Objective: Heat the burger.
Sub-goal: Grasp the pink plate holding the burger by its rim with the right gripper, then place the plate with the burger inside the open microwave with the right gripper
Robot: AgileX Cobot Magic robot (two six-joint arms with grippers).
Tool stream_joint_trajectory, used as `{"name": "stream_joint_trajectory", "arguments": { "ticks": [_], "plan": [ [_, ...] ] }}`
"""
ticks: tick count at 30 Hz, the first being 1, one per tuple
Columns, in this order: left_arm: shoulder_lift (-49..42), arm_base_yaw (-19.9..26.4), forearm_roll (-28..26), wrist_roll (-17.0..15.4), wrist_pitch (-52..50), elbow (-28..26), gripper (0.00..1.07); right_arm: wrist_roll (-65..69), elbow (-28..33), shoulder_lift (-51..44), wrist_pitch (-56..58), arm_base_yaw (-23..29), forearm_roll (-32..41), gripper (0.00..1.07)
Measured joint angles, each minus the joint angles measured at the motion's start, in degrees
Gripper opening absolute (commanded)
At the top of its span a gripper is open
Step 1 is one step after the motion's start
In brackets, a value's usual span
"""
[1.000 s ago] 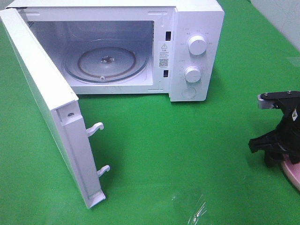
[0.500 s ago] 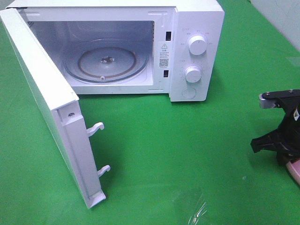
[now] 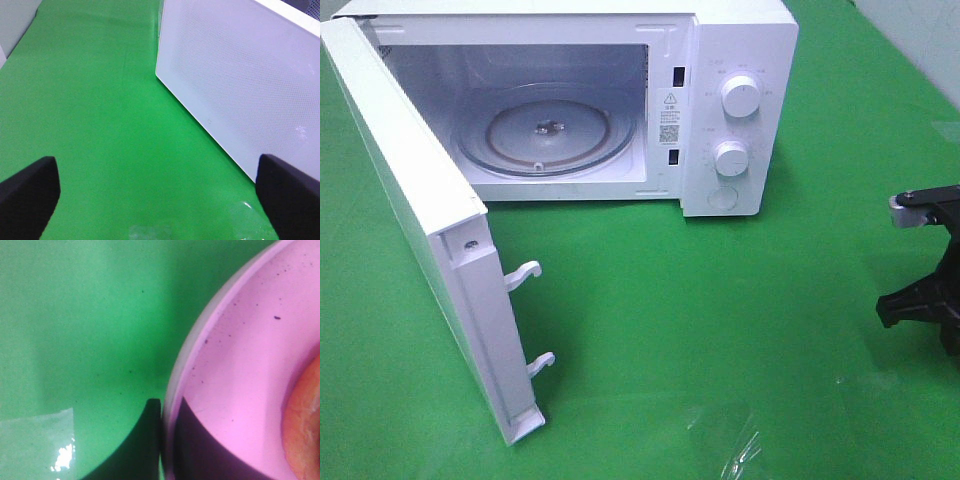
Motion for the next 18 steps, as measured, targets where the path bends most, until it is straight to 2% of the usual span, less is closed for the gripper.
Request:
{"name": "stream_joint_trajectory", "arguments": {
  "ticks": [18],
  "plan": [
    [0.0,0.0,0.0,0.0,0.0,0.0,0.99,12.09,0.23,-3.95,6.59,9.8,-11.17,0.0]
  ]
}}
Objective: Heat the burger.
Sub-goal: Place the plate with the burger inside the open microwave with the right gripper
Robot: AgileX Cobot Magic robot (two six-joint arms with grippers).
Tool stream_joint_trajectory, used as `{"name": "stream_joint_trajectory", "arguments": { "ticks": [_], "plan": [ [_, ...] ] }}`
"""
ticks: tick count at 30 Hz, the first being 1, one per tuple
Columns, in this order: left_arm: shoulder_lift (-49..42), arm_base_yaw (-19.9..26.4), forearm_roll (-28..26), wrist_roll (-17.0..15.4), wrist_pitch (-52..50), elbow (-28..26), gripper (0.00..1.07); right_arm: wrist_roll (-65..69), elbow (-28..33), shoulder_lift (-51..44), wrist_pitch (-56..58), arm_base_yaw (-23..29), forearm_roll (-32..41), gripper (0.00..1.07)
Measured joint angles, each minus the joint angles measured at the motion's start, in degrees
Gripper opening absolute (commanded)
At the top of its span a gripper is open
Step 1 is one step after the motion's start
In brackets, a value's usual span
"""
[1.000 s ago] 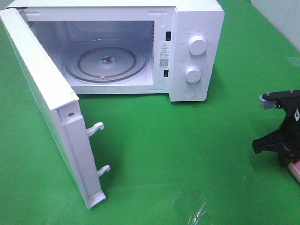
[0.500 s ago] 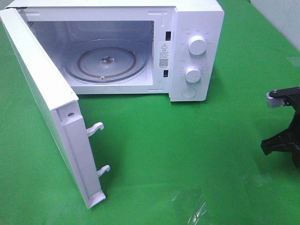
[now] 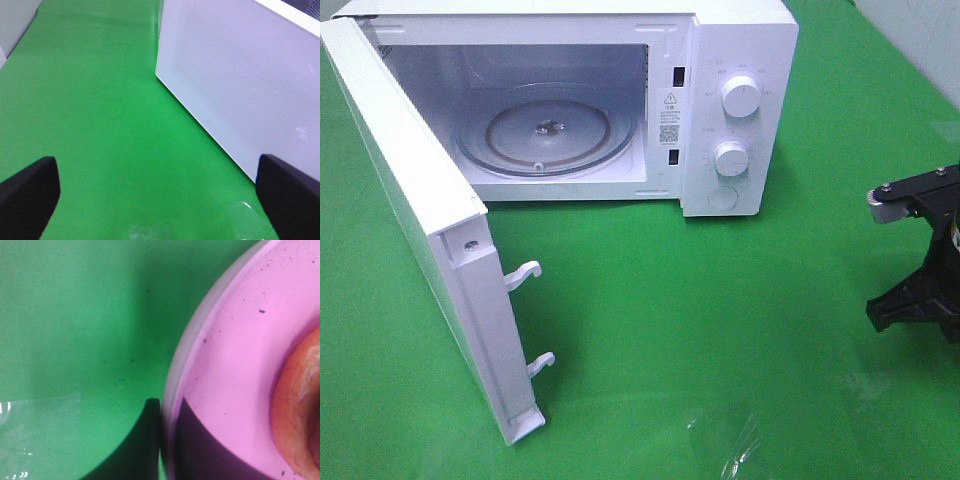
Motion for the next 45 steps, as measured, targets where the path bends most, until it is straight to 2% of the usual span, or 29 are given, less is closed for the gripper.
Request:
{"name": "stream_joint_trajectory", "arguments": {
  "ticks": [32,45],
  "plan": [
    [0.0,0.0,0.0,0.0,0.0,0.0,0.99,2.35,0.23,-0.57,12.32,16.96,-4.07,0.0],
    [0.0,0.0,0.0,0.0,0.0,0.0,0.99,4.41,9.05,-11.17,12.95,25.67,-4.24,0.0]
  ]
}}
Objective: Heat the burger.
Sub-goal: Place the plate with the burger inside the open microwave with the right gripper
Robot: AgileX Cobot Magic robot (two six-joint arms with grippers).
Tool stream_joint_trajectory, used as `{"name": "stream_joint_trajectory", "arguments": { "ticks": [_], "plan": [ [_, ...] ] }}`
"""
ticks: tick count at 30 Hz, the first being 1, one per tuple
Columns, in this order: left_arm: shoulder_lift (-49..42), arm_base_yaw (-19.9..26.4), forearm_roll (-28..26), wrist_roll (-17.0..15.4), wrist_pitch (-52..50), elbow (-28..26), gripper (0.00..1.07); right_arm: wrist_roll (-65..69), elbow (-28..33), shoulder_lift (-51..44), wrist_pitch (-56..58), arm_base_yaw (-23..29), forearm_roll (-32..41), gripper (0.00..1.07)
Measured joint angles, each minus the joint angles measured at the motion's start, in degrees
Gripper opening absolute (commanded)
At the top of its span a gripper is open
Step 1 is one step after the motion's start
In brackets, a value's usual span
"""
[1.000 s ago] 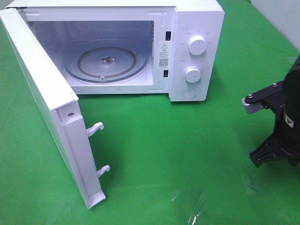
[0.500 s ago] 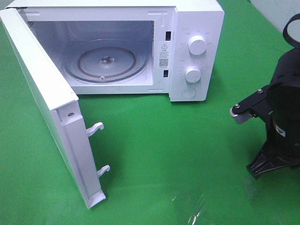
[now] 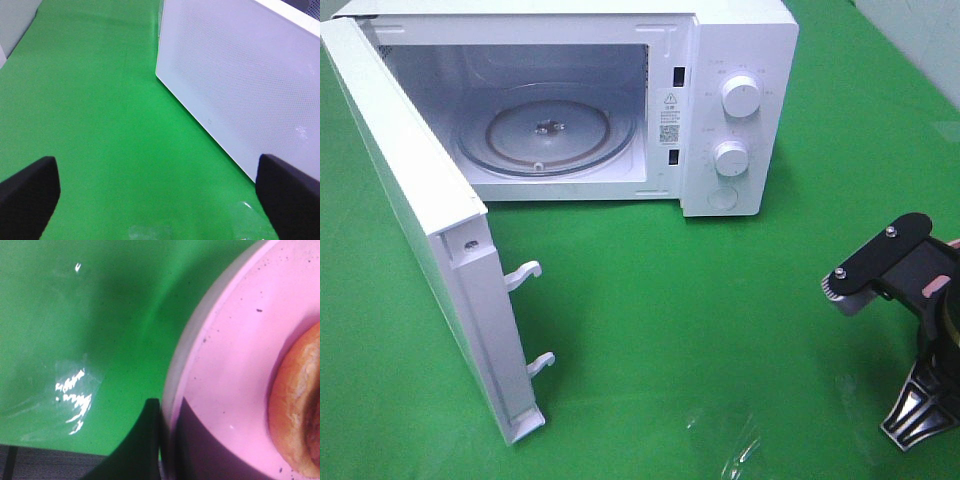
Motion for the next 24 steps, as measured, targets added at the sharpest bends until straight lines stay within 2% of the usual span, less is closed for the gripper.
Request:
{"name": "stream_joint_trajectory", "arguments": {
  "ticks": [5,13,24],
  "plan": [
    [0.0,0.0,0.0,0.0,0.0,0.0,0.99,0.29,1.09,-1.43,1.43,2.01,-0.06,0.0],
    [0.0,0.0,0.0,0.0,0.0,0.0,0.99,2.41,2.75,-5.21,3.67,10.03,-1.38,0.0],
    [0.0,0.0,0.0,0.0,0.0,0.0,0.99,2.86,2.75,-5.27,3.95,15.99,-3.44,0.0]
  ]
}}
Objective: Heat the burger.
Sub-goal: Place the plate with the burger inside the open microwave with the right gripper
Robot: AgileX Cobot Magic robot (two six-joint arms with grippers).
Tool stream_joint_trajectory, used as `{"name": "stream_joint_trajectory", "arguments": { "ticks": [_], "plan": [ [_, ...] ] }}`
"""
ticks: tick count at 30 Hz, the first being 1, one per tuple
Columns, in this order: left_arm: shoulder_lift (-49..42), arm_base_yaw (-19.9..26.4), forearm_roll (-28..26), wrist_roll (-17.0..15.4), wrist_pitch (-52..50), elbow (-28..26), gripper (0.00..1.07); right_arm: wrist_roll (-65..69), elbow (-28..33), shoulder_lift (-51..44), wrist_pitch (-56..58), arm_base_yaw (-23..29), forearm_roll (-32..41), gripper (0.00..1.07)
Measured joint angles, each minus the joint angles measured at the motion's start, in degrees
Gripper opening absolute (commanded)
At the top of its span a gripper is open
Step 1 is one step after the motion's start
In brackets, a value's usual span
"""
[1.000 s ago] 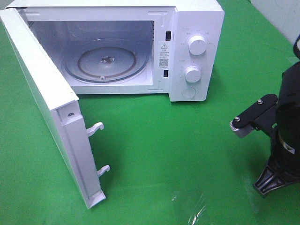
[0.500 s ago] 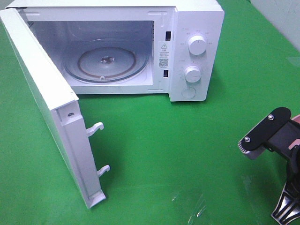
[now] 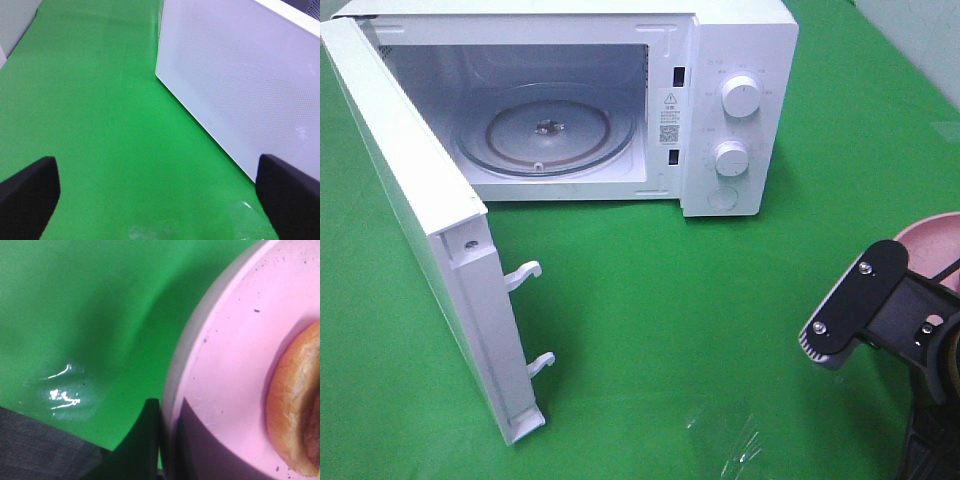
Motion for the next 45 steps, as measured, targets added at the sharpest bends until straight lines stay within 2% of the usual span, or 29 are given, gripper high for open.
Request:
{"name": "stream_joint_trajectory", "arguments": {
  "ticks": [11,19,35,45],
  "plan": [
    [0.0,0.0,0.0,0.0,0.0,0.0,0.99,-2.92,0.0,0.0,-0.97,1.55,-3.44,0.01],
    [0.0,0.0,0.0,0.0,0.0,0.0,0.99,-9.57,0.0,0.0,-6.25,1.55,-5.33,0.01],
    [0.0,0.0,0.0,0.0,0.0,0.0,0.99,-12.72,0.29,0.0,-12.55,1.6,-11.69,0.02],
    [0.0,0.0,0.0,0.0,0.0,0.0,0.99,-23.55,0.29,0.06,-20.28,1.6,-14.04,0.02]
  ]
}}
